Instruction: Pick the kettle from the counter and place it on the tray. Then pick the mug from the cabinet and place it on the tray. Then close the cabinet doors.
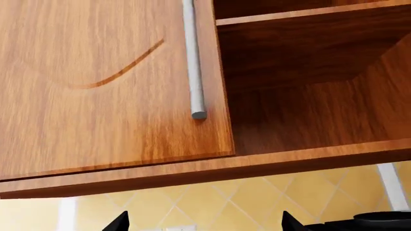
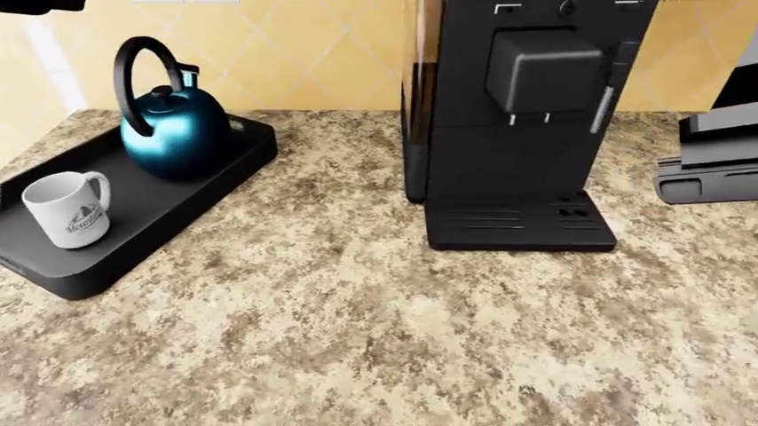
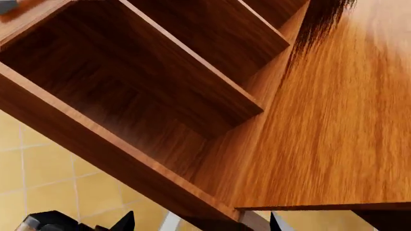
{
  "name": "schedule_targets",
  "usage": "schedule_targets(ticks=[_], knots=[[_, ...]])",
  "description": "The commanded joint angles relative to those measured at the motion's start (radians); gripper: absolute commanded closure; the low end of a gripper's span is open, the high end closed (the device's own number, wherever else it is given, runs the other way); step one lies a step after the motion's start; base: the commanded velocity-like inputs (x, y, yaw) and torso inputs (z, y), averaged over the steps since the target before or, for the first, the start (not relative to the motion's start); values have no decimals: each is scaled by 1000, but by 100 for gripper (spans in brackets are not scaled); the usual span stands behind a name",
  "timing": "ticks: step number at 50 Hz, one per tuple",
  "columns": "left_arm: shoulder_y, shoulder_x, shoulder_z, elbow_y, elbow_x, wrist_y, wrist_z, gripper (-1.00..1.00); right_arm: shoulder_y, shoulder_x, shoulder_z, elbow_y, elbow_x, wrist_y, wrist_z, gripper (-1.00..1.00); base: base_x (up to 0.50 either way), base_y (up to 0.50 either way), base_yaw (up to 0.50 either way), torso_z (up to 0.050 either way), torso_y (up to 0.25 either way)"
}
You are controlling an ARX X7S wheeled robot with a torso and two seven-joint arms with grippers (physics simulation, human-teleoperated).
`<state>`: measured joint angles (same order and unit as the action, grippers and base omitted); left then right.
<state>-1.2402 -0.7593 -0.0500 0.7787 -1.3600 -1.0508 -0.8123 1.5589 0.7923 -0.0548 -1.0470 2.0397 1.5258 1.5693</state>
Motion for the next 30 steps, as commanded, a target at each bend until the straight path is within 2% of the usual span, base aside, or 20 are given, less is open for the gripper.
schedule_targets(ticks=[1, 11, 16, 18, 21, 24, 30], knots=[[3, -3, 2, -3, 3, 5, 1, -100, -22, -23, 28, 0, 3, 16, 1, -100, -23, -500, 0, 0, 0], [0, -8, 5, -4, 3, 7, 0, -100, -14, -26, 23, 0, 5, 14, 1, -100, -23, -496, 0, 0, -1], [-7, -11, 6, -6, -2, 7, -3, -100, -20, -39, 40, 0, 11, 23, 1, -100, -5, -33, 0, 0, 0], [-9, -13, 5, -7, -4, 7, -3, -100, -41, -49, 80, 0, 26, 22, 1, -100, 0, 0, 0, 0, 0], [-12, -15, 5, -9, -5, 7, -4, -100, -96, -76, 215, 2, 75, 11, -9, -100, 0, 0, 0, 0, 0], [-10, -17, 4, -10, -2, 9, -2, -100, -142, -100, 392, 21, 59, 39, -124, -100, 0, 0, 0, 0, 0], [-10, -21, 5, -12, 0, 10, -2, -100, -191, -63, 551, 10, -58, 39, -329, -100, 0, 0, 0, 0, 0]])
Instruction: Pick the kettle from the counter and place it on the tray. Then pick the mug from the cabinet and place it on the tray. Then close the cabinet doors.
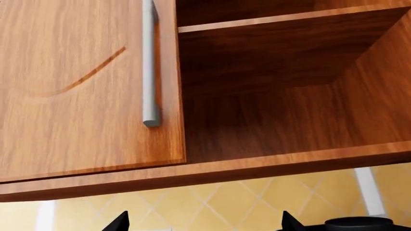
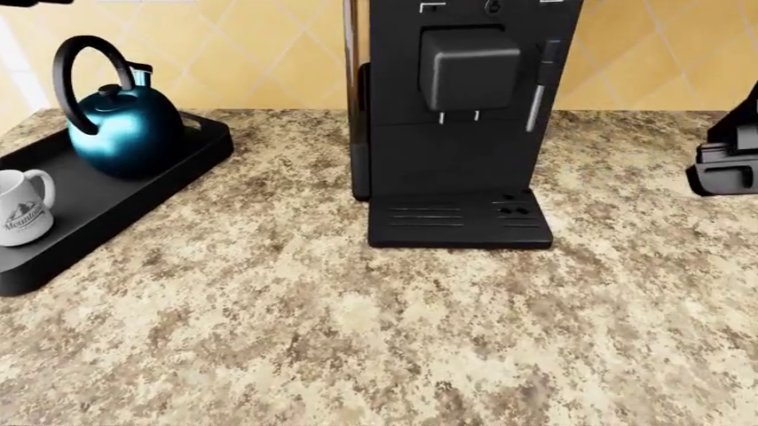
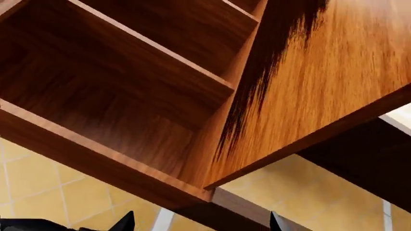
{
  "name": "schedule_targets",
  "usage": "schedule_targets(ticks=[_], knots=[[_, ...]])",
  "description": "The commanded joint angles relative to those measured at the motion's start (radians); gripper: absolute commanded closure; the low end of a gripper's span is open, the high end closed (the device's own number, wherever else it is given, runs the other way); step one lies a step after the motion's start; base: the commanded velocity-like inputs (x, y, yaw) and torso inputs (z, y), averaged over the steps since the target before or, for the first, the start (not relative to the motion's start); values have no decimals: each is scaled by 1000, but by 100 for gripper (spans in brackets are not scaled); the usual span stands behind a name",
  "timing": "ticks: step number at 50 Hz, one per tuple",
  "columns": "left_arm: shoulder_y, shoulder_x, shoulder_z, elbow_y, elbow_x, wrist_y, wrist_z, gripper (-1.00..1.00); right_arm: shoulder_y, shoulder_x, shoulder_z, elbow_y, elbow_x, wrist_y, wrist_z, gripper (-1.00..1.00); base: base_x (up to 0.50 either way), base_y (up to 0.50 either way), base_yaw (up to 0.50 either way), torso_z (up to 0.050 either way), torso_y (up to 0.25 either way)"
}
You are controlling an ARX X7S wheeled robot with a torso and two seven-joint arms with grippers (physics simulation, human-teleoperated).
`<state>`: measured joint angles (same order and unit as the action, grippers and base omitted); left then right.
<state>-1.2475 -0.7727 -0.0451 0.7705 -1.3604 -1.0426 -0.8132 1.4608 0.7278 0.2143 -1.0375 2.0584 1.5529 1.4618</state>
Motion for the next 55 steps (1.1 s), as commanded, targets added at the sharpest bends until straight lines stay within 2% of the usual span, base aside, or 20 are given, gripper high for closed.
schedule_targets(ticks=[1, 10, 21, 29, 37, 45, 50, 55], knots=[[-3, -8, 0, -4, 1, 2, -1, -100, -118, 4, 325, -6, -89, 13, -253, -100, 0, 0, 0, 0, 0], [-6, -12, 5, -5, 2, 2, -2, -100, -203, 81, 552, -9, -27, 17, -312, -100, 0, 0, 0, 0, 0], [3, -18, 4, -10, 15, 10, 11, -100, -309, 128, 707, -9, 66, 17, -290, -100, 0, 0, 0, 0, 0], [0, -23, 2, -13, 8, 12, 9, -100, -369, 186, 830, -8, 57, 15, -359, -100, 0, 0, 0, 0, 0], [-19, -28, 6, -19, -4, 7, 2, -100, -301, 326, 731, 36, -39, -35, -416, -100, 0, 0, 0, 0, 0], [-28, -29, 9, -20, -15, 7, -3, -100, -176, 406, 587, 81, -178, -61, -511, -100, 0, 0, 0, 0, 0], [-31, -32, 10, -19, -21, 7, -5, -100, -65, 403, 442, 99, -377, -56, -648, -100, 0, 0, 0, 0, 0], [-22, -40, 3, -18, -23, 10, -3, -100, -69, 382, 400, 94, -620, -61, -823, -100, 0, 0, 0, 0, 0]])
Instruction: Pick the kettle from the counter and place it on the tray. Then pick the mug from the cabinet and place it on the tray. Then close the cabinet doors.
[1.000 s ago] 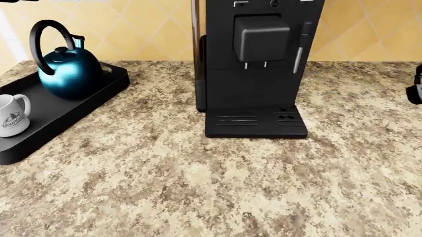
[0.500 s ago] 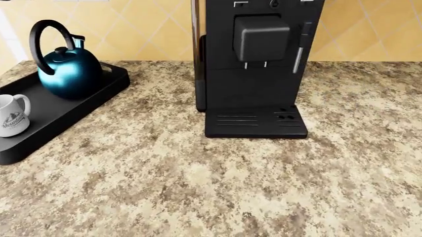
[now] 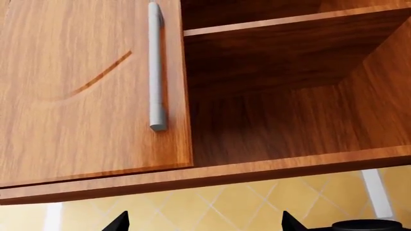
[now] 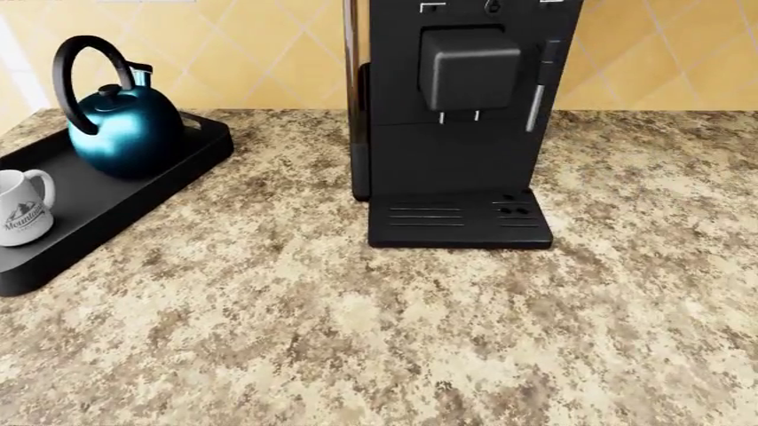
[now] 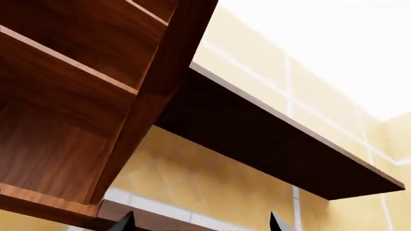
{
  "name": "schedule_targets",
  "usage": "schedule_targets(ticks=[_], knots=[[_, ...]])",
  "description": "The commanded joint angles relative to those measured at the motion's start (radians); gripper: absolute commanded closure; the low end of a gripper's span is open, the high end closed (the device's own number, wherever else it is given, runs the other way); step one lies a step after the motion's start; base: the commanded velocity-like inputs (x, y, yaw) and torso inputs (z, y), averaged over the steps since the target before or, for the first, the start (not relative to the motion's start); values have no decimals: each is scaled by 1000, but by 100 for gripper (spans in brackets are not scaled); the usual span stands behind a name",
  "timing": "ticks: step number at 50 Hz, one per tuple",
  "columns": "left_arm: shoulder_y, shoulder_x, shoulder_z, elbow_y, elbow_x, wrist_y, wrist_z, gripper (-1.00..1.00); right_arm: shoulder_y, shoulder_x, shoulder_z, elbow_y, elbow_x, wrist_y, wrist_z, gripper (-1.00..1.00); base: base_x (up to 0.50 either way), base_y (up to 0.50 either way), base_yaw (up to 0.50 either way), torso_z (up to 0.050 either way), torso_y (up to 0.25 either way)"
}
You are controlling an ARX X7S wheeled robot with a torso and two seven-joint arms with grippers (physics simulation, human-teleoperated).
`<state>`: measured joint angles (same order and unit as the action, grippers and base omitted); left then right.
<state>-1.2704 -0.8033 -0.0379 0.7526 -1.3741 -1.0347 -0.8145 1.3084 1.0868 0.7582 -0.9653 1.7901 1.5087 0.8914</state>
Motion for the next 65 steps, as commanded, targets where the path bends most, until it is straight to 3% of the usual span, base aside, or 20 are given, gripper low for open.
schedule_targets(ticks=[1, 14, 25, 33, 65], knots=[[1, -10, -4, 1, -10, 2, -2, -100, 71, 22, -151, 23, -398, -29, -281, -100, 0, 0, 0, 0, 0], [2, -21, -5, 3, -22, 2, -7, -100, -1, 62, -344, 127, -764, -247, -444, -100, 0, 0, 0, 0, 0], [0, -30, -8, 8, -40, 1, -22, -100, 325, -33, -799, 287, -937, -360, -485, -100, 0, 0, 0, 0, 0], [32, -42, -27, 8, -27, 15, -7, -100, 437, -131, -971, 390, -1047, -422, -531, -100, 0, 0, 0, 3, -1], [139, -74, -84, 7, 21, 61, 44, -100, 402, -404, -1203, 683, -1224, -691, -600, -100, 4, 0, 2, 3, -2]])
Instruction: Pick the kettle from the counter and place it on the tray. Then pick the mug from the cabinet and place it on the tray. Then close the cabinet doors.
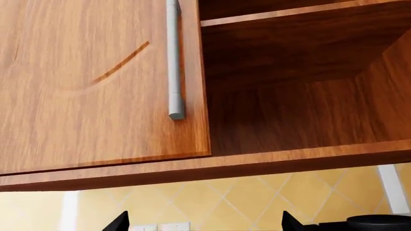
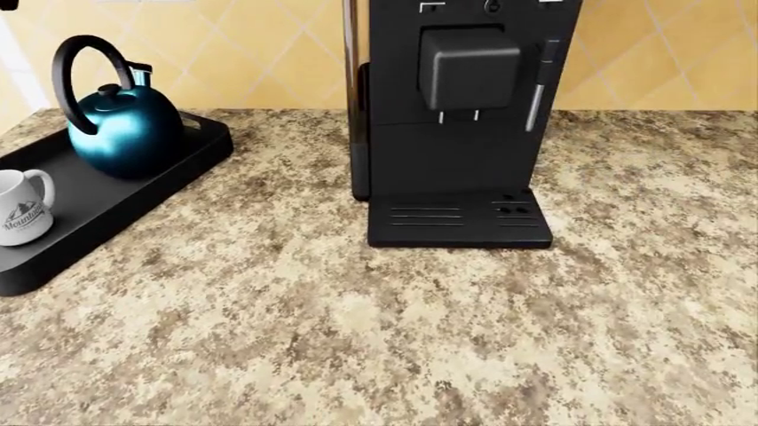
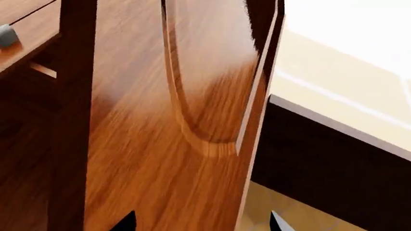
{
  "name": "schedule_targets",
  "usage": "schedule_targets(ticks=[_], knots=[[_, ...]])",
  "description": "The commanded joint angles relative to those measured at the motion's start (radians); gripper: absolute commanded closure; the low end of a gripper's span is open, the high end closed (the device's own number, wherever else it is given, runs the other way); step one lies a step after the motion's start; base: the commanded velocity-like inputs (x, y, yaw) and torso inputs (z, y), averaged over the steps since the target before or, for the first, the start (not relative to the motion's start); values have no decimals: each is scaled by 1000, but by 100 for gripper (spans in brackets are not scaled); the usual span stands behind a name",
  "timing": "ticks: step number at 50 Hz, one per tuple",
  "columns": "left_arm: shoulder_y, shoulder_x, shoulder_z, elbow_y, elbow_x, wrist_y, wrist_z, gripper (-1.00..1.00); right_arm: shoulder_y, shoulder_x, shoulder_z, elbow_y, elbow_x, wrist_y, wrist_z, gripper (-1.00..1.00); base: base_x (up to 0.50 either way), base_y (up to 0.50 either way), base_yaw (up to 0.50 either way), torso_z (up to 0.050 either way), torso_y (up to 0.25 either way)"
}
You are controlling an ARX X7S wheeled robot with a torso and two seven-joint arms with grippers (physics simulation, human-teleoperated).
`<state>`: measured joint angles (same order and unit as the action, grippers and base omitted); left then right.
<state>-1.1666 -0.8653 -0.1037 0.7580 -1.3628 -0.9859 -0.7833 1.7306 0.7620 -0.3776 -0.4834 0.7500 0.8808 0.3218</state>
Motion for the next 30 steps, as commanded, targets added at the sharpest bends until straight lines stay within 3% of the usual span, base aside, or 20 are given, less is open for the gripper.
schedule_targets(ticks=[1, 16, 30], knots=[[34, -14, -19, 2, 7, 12, 11, -100, -24, -86, -70, 213, -186, -72, -33, -100, 11, 0, 3, 11, 0], [63, -26, -35, -5, 15, 22, 22, -100, 4, -219, -74, 348, -181, -176, -70, -100, 2, 0, 1, 1, -3], [72, -43, -57, -12, -5, 29, 20, -100, 163, -330, -89, 440, -164, -169, -114, -100, 2, 0, 1, 3, -1]])
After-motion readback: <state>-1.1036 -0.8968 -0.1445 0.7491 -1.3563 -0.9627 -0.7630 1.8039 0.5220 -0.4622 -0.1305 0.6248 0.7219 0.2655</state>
